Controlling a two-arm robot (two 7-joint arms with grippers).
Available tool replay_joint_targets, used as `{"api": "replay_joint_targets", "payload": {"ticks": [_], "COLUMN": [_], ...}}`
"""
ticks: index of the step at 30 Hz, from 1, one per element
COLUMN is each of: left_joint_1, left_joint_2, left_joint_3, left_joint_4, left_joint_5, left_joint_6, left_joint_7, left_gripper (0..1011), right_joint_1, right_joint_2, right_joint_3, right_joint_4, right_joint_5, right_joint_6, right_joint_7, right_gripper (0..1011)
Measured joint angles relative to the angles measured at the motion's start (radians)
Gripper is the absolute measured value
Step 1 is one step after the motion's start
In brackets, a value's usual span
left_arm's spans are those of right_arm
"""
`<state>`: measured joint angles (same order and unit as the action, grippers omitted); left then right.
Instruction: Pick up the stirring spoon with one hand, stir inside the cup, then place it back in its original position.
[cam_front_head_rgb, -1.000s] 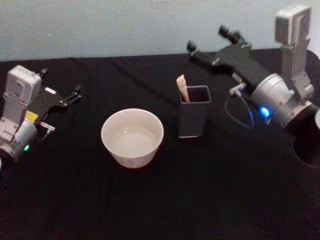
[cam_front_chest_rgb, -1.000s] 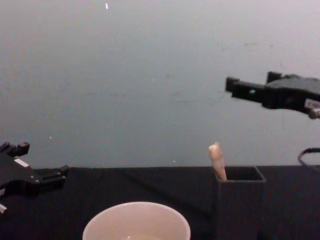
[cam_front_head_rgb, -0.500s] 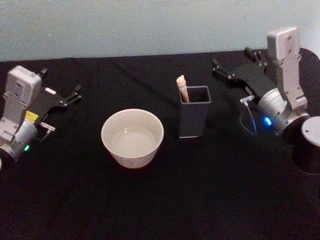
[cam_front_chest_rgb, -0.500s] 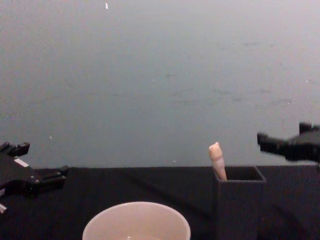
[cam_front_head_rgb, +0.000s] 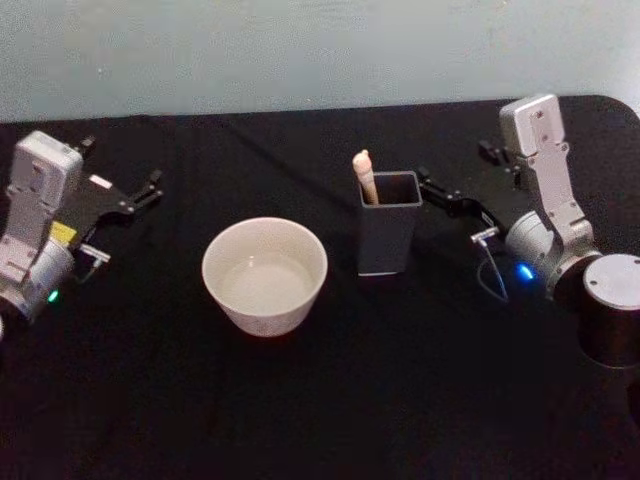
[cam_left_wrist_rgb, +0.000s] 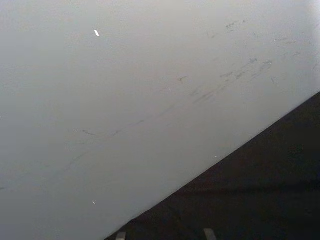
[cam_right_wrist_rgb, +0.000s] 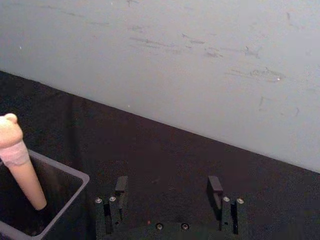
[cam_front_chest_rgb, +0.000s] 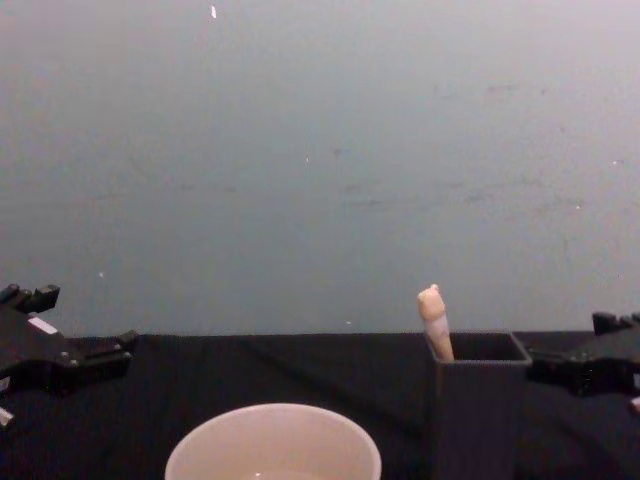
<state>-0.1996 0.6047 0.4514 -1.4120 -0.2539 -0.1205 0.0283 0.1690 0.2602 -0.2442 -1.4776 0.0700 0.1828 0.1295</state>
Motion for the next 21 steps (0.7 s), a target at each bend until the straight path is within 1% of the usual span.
{"api": "replay_joint_targets", "payload": {"ticks": [21], "left_joint_1": [0.0], "left_joint_2": [0.0], "left_joint_3": [0.0], "left_joint_4": [0.0], "left_joint_5": [0.0], "left_joint_6": [0.0], "left_joint_7": [0.0], "left_gripper": [1001], "right_joint_1": [0.001], "right_joint_2": [0.001], "right_joint_3": [0.0], "right_joint_4": [-0.001], "right_joint_5": [0.001], "right_joint_6": [-0.001], "right_joint_7": [-0.001], "right_gripper": [1003]}}
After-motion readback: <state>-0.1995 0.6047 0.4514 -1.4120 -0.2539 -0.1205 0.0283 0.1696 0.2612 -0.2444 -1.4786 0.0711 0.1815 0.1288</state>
